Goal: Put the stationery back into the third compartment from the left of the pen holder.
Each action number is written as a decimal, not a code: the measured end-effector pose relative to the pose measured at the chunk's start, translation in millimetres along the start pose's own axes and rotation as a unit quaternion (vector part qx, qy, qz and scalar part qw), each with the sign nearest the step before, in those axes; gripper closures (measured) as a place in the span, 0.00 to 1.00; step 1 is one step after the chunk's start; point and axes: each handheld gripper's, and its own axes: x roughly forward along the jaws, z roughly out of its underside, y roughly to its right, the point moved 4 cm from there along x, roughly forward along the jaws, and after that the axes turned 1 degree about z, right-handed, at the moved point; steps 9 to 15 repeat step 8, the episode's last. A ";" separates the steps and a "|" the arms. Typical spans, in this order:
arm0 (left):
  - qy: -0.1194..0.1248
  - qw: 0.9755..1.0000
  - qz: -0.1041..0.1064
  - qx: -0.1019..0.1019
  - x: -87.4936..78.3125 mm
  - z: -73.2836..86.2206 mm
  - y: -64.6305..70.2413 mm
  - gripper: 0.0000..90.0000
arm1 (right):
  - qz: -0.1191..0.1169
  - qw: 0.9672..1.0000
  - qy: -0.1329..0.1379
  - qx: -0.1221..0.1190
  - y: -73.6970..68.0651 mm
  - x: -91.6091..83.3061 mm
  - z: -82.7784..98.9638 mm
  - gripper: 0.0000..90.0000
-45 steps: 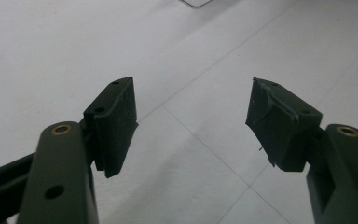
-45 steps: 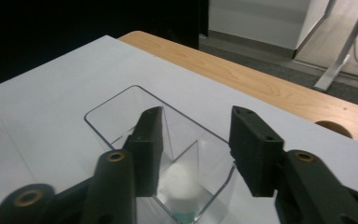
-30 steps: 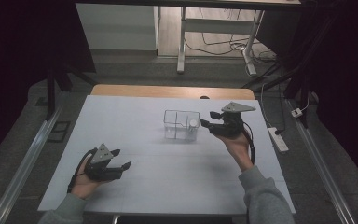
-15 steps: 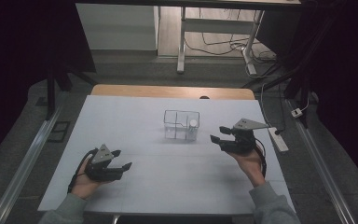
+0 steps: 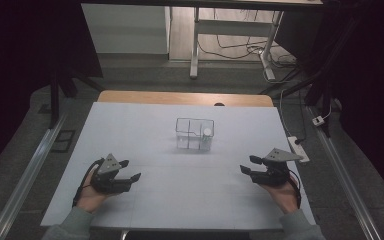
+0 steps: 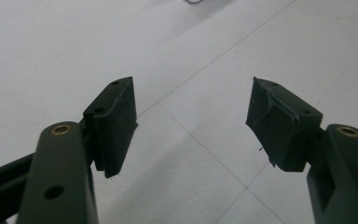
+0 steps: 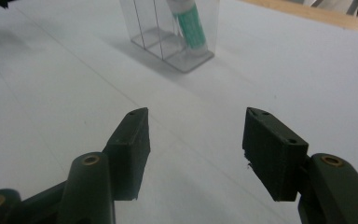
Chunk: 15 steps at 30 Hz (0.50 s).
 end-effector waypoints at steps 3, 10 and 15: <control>0.000 1.000 0.000 -0.001 0.5 -0.1 -0.4 0.36 | 0.000 1.000 0.000 0.002 1.4 -2.8 4.9 0.45; 0.002 1.000 0.000 -0.004 -0.1 -0.3 -0.8 0.36 | -0.002 1.000 -0.004 -0.004 2.2 -2.2 9.1 0.44; 0.002 1.000 0.000 -0.004 -0.1 -0.3 -0.8 0.36 | -0.002 1.000 -0.004 -0.004 2.2 -2.2 9.1 0.44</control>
